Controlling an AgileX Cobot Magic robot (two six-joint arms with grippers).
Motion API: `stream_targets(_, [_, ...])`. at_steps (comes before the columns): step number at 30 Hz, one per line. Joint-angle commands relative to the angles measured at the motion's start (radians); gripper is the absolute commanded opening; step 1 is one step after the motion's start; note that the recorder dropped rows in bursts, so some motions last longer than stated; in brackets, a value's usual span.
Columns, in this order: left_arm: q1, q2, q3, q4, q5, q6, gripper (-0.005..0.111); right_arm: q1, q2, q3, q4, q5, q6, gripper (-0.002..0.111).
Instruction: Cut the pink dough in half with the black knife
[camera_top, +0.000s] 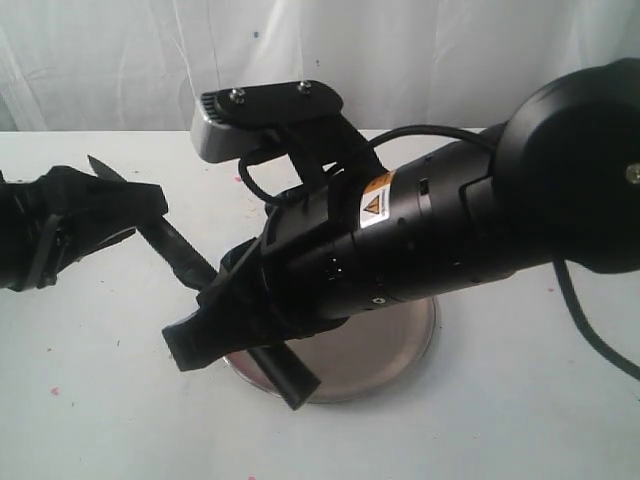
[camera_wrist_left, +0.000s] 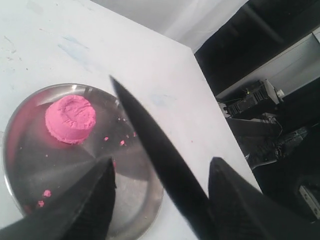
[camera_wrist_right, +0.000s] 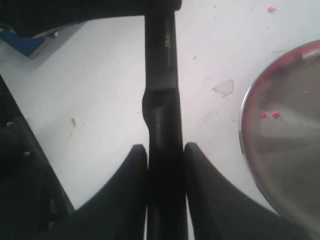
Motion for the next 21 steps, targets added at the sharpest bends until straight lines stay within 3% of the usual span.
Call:
stream_targets(1, [-0.004, -0.004, -0.035, -0.021, 0.009, 0.005, 0.051, 0.004, -0.003, 0.000, 0.013, -0.030, 0.000, 0.008])
stream_targets(8, [-0.004, -0.004, -0.040, -0.021, 0.021, 0.003, 0.007, 0.004, -0.003, 0.000, 0.013, -0.063, 0.000, 0.008])
stream_targets(10, [-0.004, -0.004, -0.040, -0.021, 0.028, 0.003, 0.000, 0.004, -0.003, 0.000, 0.019, -0.067, 0.000, 0.008])
stream_targets(21, [-0.004, -0.004, -0.040, -0.021, 0.032, 0.007, 0.000, 0.004, -0.003, 0.000, 0.032, -0.068, 0.000, 0.008])
